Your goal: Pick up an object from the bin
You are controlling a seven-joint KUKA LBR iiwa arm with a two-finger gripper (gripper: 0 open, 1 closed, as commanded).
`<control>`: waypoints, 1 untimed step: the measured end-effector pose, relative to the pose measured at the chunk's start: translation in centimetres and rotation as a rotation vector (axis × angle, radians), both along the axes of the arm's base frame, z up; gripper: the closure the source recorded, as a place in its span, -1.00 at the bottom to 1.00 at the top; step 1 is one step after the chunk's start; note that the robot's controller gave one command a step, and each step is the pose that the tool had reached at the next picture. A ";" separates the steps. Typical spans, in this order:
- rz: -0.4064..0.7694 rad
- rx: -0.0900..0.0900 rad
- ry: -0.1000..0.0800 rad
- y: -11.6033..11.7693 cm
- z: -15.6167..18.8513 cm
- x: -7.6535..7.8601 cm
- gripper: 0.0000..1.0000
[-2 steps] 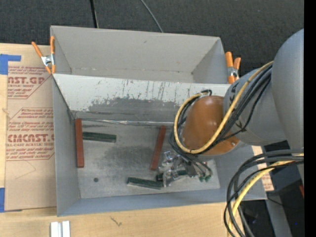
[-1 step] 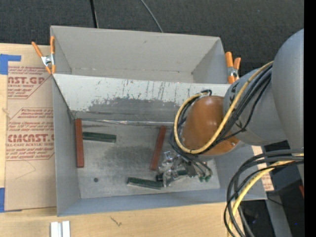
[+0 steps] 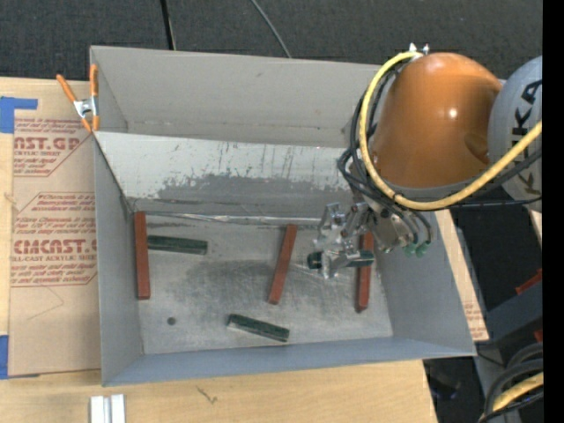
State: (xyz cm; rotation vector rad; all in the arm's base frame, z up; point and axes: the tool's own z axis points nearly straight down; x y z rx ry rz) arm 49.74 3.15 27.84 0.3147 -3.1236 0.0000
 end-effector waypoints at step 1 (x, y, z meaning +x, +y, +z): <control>-0.002 0.000 -0.006 0.1 1.4 0.2 1.00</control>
Offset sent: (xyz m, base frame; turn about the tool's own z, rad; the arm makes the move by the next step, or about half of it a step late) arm 0.0024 0.0672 0.0363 0.0007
